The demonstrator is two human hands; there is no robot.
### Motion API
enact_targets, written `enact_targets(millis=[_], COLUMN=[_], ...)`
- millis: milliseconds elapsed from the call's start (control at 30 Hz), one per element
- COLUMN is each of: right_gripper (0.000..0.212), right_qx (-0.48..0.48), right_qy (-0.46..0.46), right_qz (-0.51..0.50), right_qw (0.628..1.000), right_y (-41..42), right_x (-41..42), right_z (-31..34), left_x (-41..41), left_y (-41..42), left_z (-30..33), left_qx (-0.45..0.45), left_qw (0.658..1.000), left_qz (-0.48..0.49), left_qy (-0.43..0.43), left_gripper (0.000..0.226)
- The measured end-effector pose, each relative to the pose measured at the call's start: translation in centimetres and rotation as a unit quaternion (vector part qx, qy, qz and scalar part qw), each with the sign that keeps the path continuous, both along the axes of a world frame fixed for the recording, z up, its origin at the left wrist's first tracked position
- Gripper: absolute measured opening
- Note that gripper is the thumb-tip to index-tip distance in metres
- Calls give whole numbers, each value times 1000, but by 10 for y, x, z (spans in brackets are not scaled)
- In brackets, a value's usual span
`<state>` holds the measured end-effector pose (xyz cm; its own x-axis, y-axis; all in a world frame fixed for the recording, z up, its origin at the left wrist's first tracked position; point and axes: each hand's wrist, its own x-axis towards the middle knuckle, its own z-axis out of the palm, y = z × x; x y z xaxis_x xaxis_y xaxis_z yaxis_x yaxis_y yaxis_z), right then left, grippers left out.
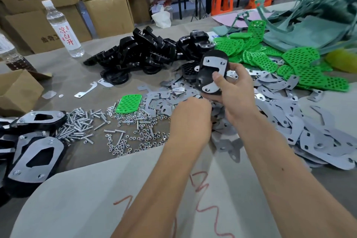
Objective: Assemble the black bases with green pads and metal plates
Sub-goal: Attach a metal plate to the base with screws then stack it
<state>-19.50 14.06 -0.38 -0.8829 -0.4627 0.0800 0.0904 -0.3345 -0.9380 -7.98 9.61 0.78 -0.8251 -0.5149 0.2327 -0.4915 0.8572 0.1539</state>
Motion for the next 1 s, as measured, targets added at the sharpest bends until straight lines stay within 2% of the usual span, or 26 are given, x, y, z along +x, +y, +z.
enact_targets(millis=[100, 167, 233, 300, 333, 400, 500, 533, 633, 667, 700, 767, 800, 867, 933, 1000], right_gripper=[17, 19, 22, 19, 17, 15, 15, 16, 19, 18, 18, 18, 19, 19, 18, 17], right_qx=[-6, -7, 12, 42, 53, 66, 78, 84, 100, 101, 102, 107, 112, 123, 127, 118], right_qy=[-15, -35, -40, -30, -28, -26, -22, -19, -9, -7, -4, 3, 8, 28, 44, 47], right_qz=[1, 16, 45, 78, 93, 124, 155, 161, 166, 168, 170, 179, 183, 192, 197, 203], right_qw=[1000, 999, 998, 996, 994, 990, 985, 983, 981, 981, 980, 978, 977, 973, 971, 971], right_y=[0, 0, -1, -6, -9, -16, -25, -27, -28, -28, -28, -28, -28, -29, -29, -28], right_x=[0, 2, 6, 15, 21, 34, 51, 55, 59, 60, 61, 63, 64, 66, 67, 67], right_z=[1, 3, 3, 2, 1, -2, -7, -8, -11, -11, -11, -11, -11, -12, -12, -11], left_x=[7, 17, 33, 55, 64, 79, 88, 91, 94, 94, 93, 91, 90, 89, 87, 85], left_y=[-7, -25, -47, -61, -65, -72, -73, -75, -79, -80, -81, -79, -77, -77, -77, -78], left_z=[7, 7, 2, -3, -6, -11, -17, -18, -15, -15, -15, -17, -19, -23, -24, -26], left_qx=[19, 102, 220, 299, 299, 276, 348, 396, 578, 597, 594, 528, 487, 438, 431, 436], left_qw=[997, 981, 935, 875, 856, 840, 794, 765, 607, 578, 575, 644, 688, 740, 751, 753], left_qz=[28, 81, 133, 157, 159, 161, 135, 125, 76, 76, 85, 95, 86, 70, 62, 80], left_qy=[63, 143, 244, 348, 390, 438, 481, 492, 539, 551, 556, 545, 531, 506, 496, 487], left_gripper=[38, 27, 13, 13, 17, 25, 25, 24, 21, 21, 21, 15, 24, 50, 66, 60])
